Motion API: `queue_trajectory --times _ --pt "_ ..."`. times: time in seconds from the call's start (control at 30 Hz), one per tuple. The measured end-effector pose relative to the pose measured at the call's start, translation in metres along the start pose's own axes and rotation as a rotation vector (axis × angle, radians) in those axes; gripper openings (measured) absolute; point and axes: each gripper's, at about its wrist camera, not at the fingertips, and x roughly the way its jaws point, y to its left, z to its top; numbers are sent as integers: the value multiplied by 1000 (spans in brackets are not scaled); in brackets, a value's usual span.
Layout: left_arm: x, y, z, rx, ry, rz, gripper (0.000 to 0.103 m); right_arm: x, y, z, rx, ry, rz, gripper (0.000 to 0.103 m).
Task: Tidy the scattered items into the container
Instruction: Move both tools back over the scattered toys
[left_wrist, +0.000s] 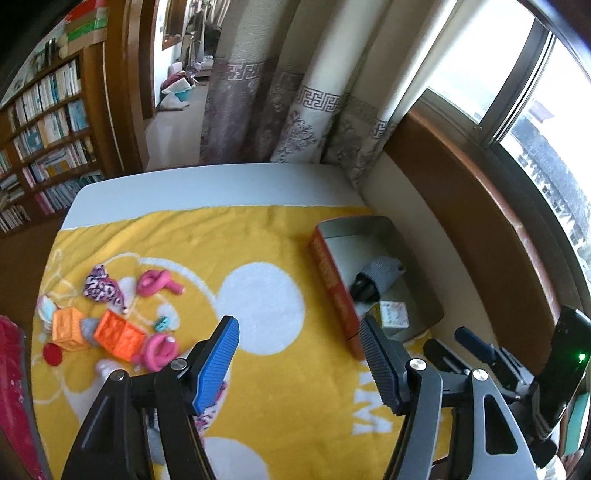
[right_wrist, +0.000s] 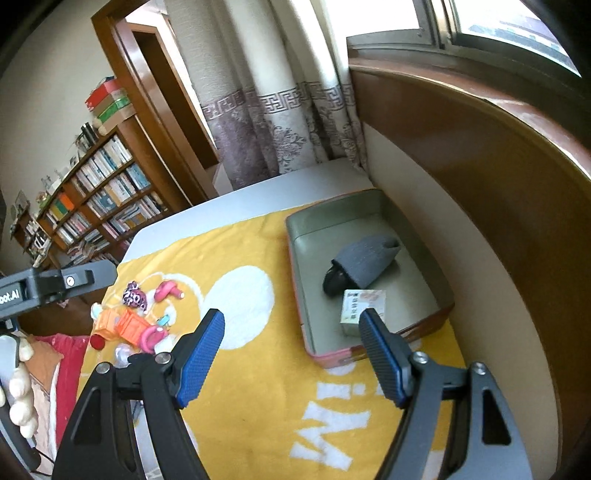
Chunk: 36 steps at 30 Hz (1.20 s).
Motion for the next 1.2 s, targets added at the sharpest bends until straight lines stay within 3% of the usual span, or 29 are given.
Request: queue_trajectory --times 0.2,0.7,0.97,1.2 --pt "-19 44 -10 -20 10 14 69 10 29 -14 44 50 20 79" --pt "-51 180 -56 -161 42 73 69 41 132 -46 -66 134 64 79" --pt "-40 211 -74 -184 104 49 69 65 169 -67 -145 221 56 79" --pt "-31 234 -86 -212 150 46 69 96 174 -86 -137 324 21 79"
